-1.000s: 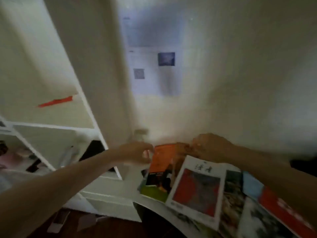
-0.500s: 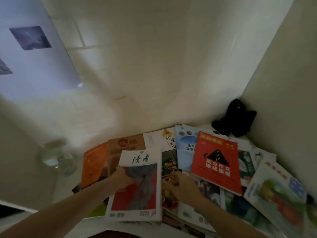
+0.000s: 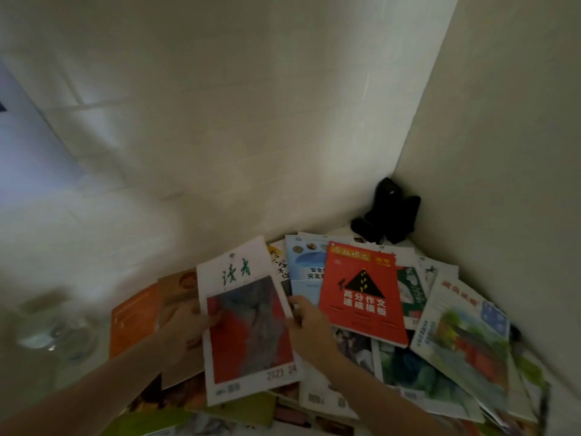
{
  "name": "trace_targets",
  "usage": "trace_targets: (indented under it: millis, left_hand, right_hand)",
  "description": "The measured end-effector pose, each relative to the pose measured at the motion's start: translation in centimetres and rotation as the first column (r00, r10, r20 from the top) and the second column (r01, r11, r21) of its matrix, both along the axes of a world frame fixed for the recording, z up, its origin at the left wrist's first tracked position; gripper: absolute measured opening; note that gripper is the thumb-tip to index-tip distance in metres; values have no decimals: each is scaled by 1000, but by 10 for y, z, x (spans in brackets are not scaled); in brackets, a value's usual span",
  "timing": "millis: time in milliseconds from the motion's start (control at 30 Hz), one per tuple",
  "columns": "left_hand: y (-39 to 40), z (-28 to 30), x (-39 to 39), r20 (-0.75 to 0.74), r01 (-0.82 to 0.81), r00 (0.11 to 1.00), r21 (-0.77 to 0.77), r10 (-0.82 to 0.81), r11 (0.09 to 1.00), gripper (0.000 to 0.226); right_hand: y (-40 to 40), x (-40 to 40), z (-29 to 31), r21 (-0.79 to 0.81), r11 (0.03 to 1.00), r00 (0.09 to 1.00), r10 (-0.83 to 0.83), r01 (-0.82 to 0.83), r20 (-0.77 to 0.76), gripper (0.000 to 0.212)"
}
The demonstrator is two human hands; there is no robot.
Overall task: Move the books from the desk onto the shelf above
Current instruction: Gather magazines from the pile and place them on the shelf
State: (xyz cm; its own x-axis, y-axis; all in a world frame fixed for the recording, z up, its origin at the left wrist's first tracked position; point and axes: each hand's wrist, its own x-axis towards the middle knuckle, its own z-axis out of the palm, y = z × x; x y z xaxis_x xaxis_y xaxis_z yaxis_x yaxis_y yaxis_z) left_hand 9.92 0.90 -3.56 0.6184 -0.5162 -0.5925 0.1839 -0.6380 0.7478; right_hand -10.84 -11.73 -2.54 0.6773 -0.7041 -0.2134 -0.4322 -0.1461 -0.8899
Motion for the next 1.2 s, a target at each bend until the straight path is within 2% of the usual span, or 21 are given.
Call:
trace_targets:
  millis: [67,100,167,233,300,333,367,400,433,500,533,600,633,700,767,833,900,967,1000,1100,1200]
  left_hand:
    - [-44,24,-26,1,52,999,-168,-53,984,16]
    - [-69,30,-42,39,125,992,-195,-119,973,15]
    - [-116,38,-72,117,297,953,-188,-278,936,17]
    - [-158,32,-102,178,472,877,-139,-447,870,24]
    - [-187,11,-121,256,627,760,-44,-598,778,34]
    - [-198,-6,-125,319,696,666,56,-674,715,46]
    - [-204,-19,-129,368,737,543,220,-755,638,56]
    - [-210,-37,-128,396,711,453,380,-799,591,63]
    - [-212,-47,-129,413,656,417,481,-810,583,66]
    - [-212,-43,-134,425,603,471,485,-773,634,61]
    - [-212,-42,-133,414,581,557,425,-720,694,53]
    - [-214,-36,-126,293,483,783,270,-549,833,38]
    - [-215,-32,-122,223,432,849,229,-479,872,35]
    - [-216,-21,-116,110,374,912,168,-395,912,29]
    - [-214,-13,-110,58,369,923,152,-381,917,24]
    - [-208,-11,-95,59,313,944,142,-324,939,30]
    - [-201,-14,-74,91,209,971,122,-220,970,48]
    - [-193,-17,-60,112,170,975,169,-190,971,68]
    - [-191,-18,-60,88,172,978,151,-187,973,70]
    - [-189,-15,-67,-26,90,996,71,-89,993,55]
    - [-194,-17,-70,-187,-32,982,14,34,999,32]
  right_hand:
    - [-43,-26,15,-5,992,992,-128,128,11,14]
    - [-64,-40,20,-24,979,979,-202,202,-5,15]
    - [-104,-71,23,-104,937,941,-337,332,-35,23]
    - [-136,-97,17,-175,893,898,-432,414,-84,25]
    - [-157,-112,2,-214,885,879,-449,412,-163,24]
    - [-163,-116,-7,-226,899,874,-424,375,-237,24]
    - [-164,-118,-16,-233,915,868,-390,328,-309,24]
    - [-164,-119,-24,-220,925,857,-372,310,-357,24]
    - [-163,-120,-29,-187,929,855,-367,319,-368,22]
    - [-162,-118,-34,-132,931,859,-366,341,-359,23]
    - [-163,-117,-33,-96,932,861,-359,349,-359,24]
    - [-167,-115,-32,-9,928,867,-352,373,-352,28]
    - [-169,-114,-33,11,917,864,-372,399,-340,31]
    - [-173,-107,-35,24,894,865,-425,447,-269,42]
    - [-175,-95,-36,14,893,880,-440,449,-178,49]
    - [-180,-75,-37,79,907,908,-403,413,-114,48]
    - [-183,-53,-41,145,927,937,-331,345,-115,40]
    - [-180,-40,-48,56,969,956,-226,240,-189,30]
    - [-176,-37,-49,-6,980,954,-193,197,-228,28]
    - [-172,-41,-60,-125,983,962,-162,137,-219,30]
    - [-173,-47,-66,-128,985,971,-137,113,-196,34]
